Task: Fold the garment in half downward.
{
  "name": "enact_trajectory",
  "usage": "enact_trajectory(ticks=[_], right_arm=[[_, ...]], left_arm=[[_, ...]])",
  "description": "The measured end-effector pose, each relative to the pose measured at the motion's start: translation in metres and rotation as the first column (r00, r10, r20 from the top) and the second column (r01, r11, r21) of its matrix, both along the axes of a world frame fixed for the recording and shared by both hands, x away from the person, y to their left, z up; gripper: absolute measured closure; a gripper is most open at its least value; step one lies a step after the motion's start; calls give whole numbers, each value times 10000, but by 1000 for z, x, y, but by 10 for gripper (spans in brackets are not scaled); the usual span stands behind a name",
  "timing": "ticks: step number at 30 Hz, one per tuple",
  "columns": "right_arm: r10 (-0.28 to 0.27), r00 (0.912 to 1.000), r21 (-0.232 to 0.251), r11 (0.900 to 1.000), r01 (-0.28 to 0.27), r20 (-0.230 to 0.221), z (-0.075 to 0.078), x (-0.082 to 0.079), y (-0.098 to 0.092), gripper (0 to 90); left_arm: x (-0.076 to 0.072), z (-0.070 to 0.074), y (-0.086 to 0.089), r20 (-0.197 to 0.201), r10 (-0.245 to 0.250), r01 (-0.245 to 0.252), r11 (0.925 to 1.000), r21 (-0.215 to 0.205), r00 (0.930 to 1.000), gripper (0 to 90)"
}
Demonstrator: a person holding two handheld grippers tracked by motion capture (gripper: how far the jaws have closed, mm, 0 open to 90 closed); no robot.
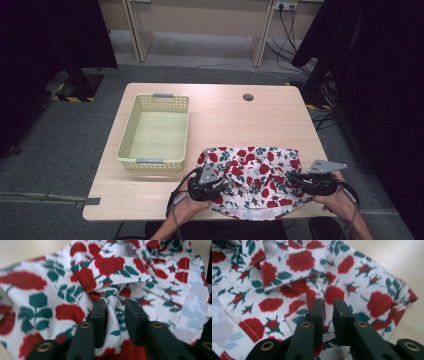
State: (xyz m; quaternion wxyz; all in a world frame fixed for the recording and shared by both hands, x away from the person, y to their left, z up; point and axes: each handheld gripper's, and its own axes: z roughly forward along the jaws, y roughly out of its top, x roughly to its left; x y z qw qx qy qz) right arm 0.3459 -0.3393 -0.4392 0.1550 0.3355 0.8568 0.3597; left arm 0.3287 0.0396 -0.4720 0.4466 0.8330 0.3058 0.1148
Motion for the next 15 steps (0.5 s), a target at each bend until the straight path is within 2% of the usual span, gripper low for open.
enact_trajectory(ticks=[3,5,7,10,13,15], right_arm=[[-235,9997,176,9996,234,44,0,2,-2,713],[-346,9994,380,9987,344,46,3,3,-1,656],[-334,9994,363,9988,333,21,4,5,3,607],[-405,9991,377,9985,408,-98,1,8,6,568],[-480,9982,101,9988,483,-361,-10,12,7,564],[-653,9965,-99,9978,649,-524,-17,14,5,561]], left_arm=[[-2,-1,2,43,141,-141,9999,22,9999,525],[-3,0,3,6,239,-239,9996,-168,9997,468],[-3,0,2,36,227,-227,9996,-156,9997,425],[-3,-4,0,-34,197,-196,9998,53,9998,395],[-2,-10,-3,-235,146,-135,9989,454,9996,391],[-1,-11,-5,-248,178,-165,9985,516,9995,389]])
